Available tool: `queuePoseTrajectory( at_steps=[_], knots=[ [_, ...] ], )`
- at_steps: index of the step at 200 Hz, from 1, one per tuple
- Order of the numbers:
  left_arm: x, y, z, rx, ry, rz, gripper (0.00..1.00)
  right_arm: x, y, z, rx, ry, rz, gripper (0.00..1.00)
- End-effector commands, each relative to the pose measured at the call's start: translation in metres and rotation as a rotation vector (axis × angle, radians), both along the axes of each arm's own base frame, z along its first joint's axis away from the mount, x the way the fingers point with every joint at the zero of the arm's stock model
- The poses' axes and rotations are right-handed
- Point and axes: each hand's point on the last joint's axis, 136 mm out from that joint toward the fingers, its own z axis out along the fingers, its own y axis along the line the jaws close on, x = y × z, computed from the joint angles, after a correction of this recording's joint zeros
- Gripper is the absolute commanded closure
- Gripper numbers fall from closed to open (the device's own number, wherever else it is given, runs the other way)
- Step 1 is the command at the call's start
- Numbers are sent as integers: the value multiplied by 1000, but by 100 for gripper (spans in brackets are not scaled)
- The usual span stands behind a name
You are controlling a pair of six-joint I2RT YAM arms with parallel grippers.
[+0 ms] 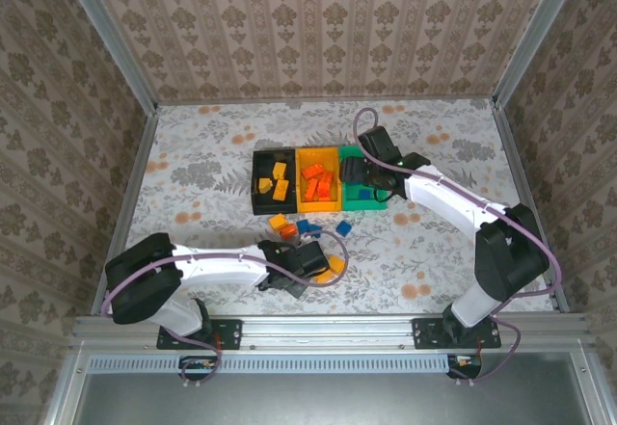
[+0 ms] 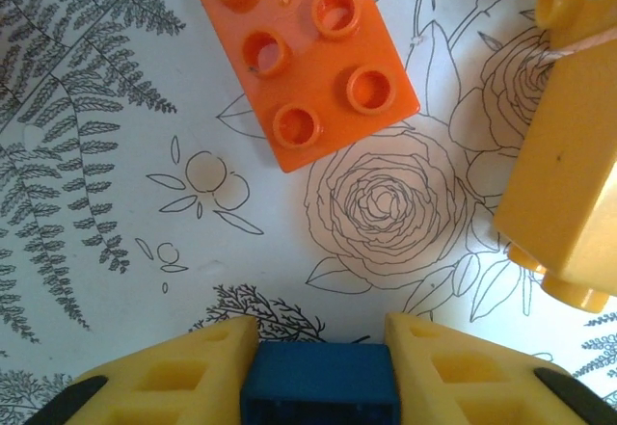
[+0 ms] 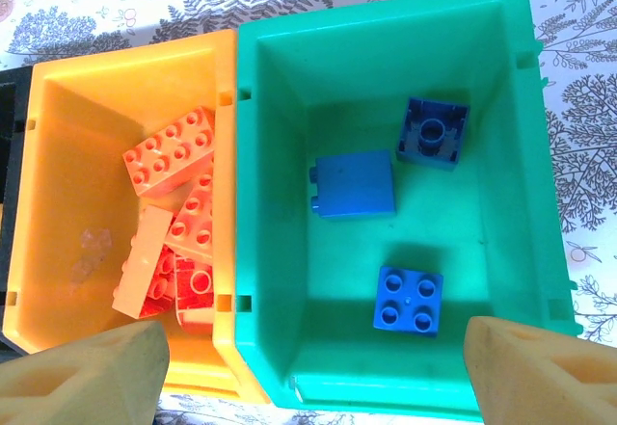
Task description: Sort the legos into containers by color
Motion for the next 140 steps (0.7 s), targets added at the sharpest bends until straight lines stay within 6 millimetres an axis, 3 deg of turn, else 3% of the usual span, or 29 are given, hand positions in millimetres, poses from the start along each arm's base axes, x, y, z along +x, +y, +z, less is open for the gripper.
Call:
queuePoseTrajectory(
  at_steps=[1,44,87,91,140],
  knots=[
    [3,-3,17,-9,-32,-13,63,-3,-10,9,17,-20,-39,18],
    [34,-37,81,-198,-121,-25,64,-15,-30,8,27,-33,-103,18],
    [94,-95,145,-461,-182,-30,64,-37,-48,-7,24,-20,-151,18],
    [101,-101,152,-483,-193,-32,64,-40,-49,1,37,-41,-156,18],
    [185,-151,176,-647,-218,14,65,-57,-63,-9,26,-25,-189,18]
  ],
)
